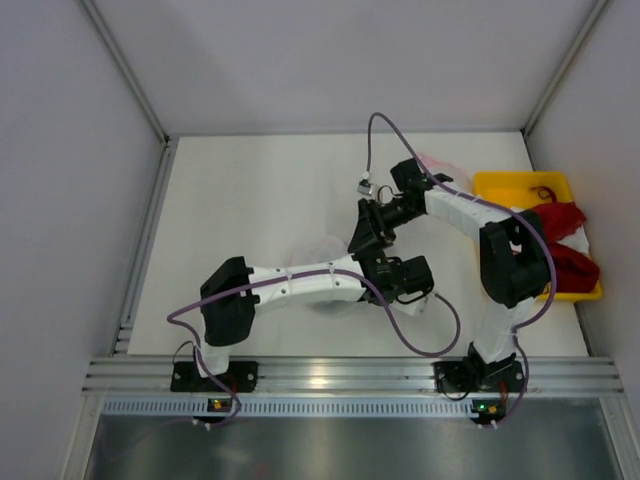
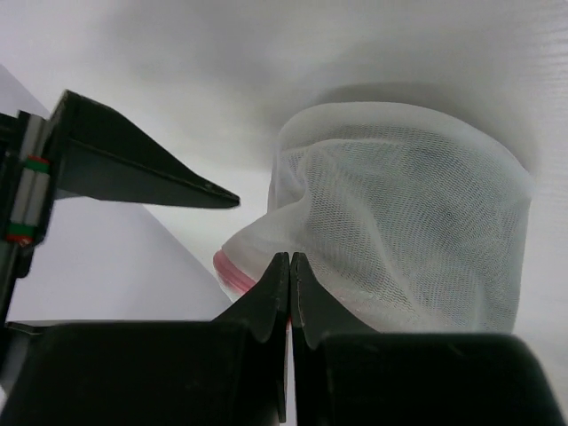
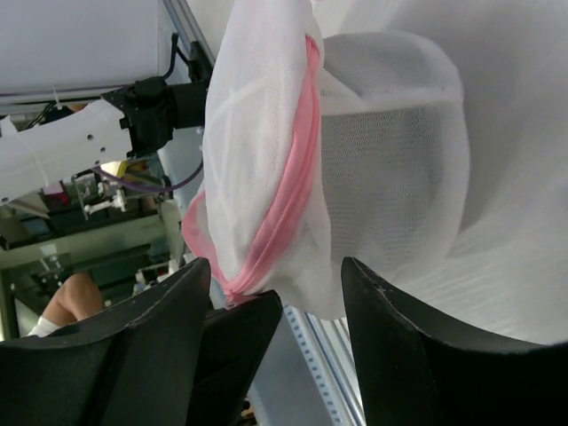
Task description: Place the bra in the laundry bag and zip it closed
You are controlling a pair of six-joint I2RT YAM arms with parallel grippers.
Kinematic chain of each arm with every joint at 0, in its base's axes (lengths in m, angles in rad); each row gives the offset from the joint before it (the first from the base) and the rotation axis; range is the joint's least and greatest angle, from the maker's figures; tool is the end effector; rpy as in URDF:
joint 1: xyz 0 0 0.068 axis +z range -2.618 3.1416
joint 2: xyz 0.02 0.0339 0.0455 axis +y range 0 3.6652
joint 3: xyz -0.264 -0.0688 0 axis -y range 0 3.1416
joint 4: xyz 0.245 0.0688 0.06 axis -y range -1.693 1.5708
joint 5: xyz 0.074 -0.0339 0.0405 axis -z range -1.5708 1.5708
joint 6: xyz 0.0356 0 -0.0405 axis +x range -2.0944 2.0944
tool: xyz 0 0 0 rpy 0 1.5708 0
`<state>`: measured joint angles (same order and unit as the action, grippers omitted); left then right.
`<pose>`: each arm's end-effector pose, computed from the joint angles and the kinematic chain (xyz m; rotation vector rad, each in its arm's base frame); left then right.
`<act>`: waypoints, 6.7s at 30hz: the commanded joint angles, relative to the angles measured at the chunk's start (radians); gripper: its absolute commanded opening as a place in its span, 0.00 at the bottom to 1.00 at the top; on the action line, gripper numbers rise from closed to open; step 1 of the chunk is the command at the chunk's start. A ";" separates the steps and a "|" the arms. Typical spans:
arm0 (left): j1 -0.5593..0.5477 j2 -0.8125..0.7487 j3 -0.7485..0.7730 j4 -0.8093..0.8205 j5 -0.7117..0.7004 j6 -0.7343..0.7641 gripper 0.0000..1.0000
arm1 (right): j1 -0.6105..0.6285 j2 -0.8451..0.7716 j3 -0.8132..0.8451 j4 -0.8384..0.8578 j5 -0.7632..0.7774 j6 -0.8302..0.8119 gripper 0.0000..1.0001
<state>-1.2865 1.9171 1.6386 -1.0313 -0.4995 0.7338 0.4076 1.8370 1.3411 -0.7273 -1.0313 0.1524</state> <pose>0.1254 -0.3684 0.2505 2.2409 1.5138 0.5665 0.3229 0.1727 0.2176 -0.6043 2.6187 1.5865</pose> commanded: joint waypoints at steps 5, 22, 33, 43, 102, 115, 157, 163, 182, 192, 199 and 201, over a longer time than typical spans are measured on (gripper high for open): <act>0.003 0.030 0.061 0.034 -0.031 0.001 0.00 | 0.063 -0.019 -0.023 0.080 -0.046 0.067 0.25; -0.138 -0.070 -0.086 0.028 -0.001 -0.085 0.00 | 0.034 0.076 0.130 0.164 -0.024 0.104 0.00; -0.162 -0.092 -0.141 0.028 -0.011 -0.120 0.00 | 0.034 0.114 0.182 0.189 -0.044 0.116 0.14; -0.099 -0.033 -0.054 0.036 -0.045 -0.099 0.00 | 0.019 0.024 0.184 -0.047 0.006 -0.085 0.65; -0.155 -0.197 -0.146 0.030 0.248 -0.051 0.00 | 0.089 0.103 0.220 -0.044 -0.006 -0.099 0.00; -0.140 -0.158 -0.109 0.025 0.204 -0.071 0.00 | 0.082 0.120 0.276 -0.096 0.005 -0.111 0.44; -0.128 -0.144 -0.065 -0.003 0.274 -0.080 0.00 | 0.034 0.111 0.266 -0.162 -0.019 -0.159 0.00; -0.157 -0.155 -0.072 -0.035 0.314 -0.119 0.00 | 0.034 0.146 0.309 -0.158 -0.015 -0.159 0.00; -0.076 -0.055 0.010 -0.033 0.194 -0.103 0.00 | -0.003 -0.093 0.069 -0.241 0.132 -0.234 0.86; -0.059 -0.032 0.038 -0.029 0.188 -0.111 0.00 | -0.049 -0.157 -0.074 -0.164 0.088 -0.122 0.86; -0.050 -0.012 0.053 -0.015 0.194 -0.105 0.00 | -0.033 -0.145 -0.134 -0.050 -0.055 -0.030 0.68; -0.050 -0.006 0.058 -0.015 0.194 -0.105 0.00 | -0.018 -0.131 -0.119 -0.055 -0.056 -0.031 0.58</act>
<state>-1.3373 1.8996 1.6573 -1.0481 -0.2996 0.6312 0.3710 1.7172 1.1919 -0.8524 -1.0172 0.0895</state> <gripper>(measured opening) 0.015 0.615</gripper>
